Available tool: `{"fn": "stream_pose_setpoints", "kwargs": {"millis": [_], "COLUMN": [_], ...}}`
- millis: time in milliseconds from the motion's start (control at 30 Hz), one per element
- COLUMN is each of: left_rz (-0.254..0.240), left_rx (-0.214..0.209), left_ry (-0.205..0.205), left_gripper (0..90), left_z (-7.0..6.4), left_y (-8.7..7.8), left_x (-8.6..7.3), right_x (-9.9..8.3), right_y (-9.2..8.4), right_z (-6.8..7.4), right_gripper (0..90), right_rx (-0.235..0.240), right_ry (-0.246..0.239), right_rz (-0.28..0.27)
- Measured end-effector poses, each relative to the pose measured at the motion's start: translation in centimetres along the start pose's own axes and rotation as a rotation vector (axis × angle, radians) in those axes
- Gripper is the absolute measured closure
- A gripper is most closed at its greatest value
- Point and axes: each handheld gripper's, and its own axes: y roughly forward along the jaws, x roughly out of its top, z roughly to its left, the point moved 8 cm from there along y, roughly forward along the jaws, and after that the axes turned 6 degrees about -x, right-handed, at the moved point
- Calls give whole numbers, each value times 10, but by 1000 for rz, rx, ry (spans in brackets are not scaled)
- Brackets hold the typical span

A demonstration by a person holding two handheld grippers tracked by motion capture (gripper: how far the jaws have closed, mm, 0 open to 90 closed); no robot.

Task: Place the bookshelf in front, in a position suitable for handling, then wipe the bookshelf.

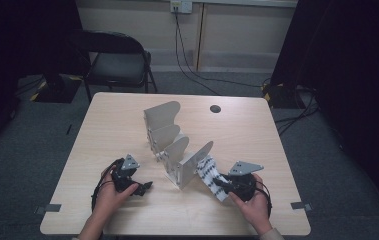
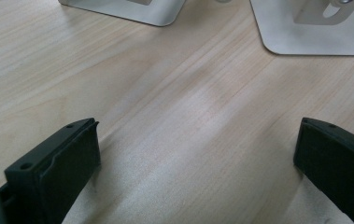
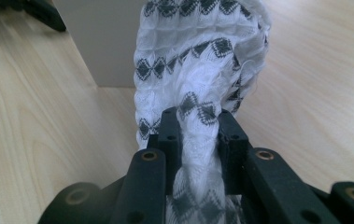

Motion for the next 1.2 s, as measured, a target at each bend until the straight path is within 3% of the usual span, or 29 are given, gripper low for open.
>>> {"fn": "stream_pose_setpoints", "kwargs": {"millis": [367, 700, 900, 1200], "left_rz": [0, -1, 0, 0], "left_rx": [0, -1, 0, 0], "left_ry": [-1, -3, -4, -4], "left_gripper": [0, 0, 0, 0], "left_z": [0, 0, 0, 0], "left_y": [0, 0, 0, 0], "left_x": [0, 0, 0, 0], "right_x": [-22, -26, -19, 23], "right_y": [20, 13, -9, -59], "right_z": [1, -1, -5, -19], "right_gripper": [757, 756, 757, 756], "right_rx": [15, 18, 1, -38], "right_ry": [-3, 8, 5, 19], "right_rz": [76, 84, 46, -117]}}
